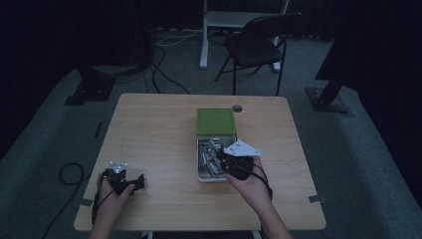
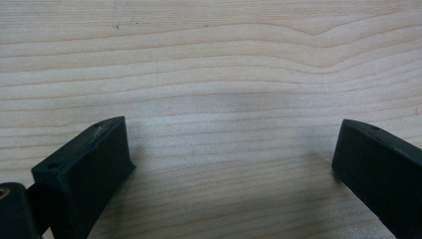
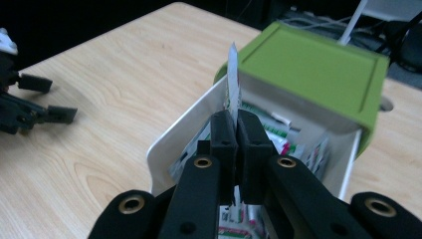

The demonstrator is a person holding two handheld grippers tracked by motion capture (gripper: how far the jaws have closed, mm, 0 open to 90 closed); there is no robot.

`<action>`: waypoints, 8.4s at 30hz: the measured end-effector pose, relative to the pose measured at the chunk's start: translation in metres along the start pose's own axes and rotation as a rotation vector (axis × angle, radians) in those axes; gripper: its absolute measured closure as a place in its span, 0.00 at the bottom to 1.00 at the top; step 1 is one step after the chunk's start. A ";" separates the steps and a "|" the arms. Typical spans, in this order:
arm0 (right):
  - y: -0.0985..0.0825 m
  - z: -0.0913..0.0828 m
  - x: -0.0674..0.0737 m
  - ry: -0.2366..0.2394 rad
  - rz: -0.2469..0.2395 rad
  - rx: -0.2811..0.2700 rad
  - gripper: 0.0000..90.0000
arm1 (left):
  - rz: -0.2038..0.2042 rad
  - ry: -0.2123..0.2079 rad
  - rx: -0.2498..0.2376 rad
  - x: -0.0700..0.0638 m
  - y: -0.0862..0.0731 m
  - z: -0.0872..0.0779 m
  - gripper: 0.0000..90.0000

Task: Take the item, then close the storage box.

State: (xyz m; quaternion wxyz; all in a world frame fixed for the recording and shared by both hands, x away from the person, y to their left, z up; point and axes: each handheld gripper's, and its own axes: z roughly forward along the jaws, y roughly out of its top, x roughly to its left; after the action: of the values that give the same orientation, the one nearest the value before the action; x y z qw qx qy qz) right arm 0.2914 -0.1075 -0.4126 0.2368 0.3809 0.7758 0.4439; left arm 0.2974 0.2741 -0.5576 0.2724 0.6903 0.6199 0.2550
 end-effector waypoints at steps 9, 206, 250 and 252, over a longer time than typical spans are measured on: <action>0.016 -0.013 -0.020 -0.051 0.020 -0.047 0.97 | 0.000 0.000 0.002 0.000 0.000 0.000 0.03; -0.105 0.019 -0.099 0.174 0.108 -0.067 0.23 | 0.457 -0.438 -0.221 -0.152 0.060 -0.017 0.06; -0.093 0.034 -0.109 0.145 0.087 -0.018 0.15 | 0.428 -0.430 -0.214 -0.150 0.082 -0.005 0.06; -0.093 0.035 -0.110 0.139 0.093 -0.016 0.15 | 0.427 -0.431 -0.215 -0.151 0.083 -0.004 0.06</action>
State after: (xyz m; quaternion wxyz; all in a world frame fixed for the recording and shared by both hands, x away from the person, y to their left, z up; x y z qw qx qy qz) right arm 0.3461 -0.2071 -0.5071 0.1645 0.3828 0.7682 0.4860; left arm 0.3390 0.1174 -0.4995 0.4091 0.8100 0.3587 0.2186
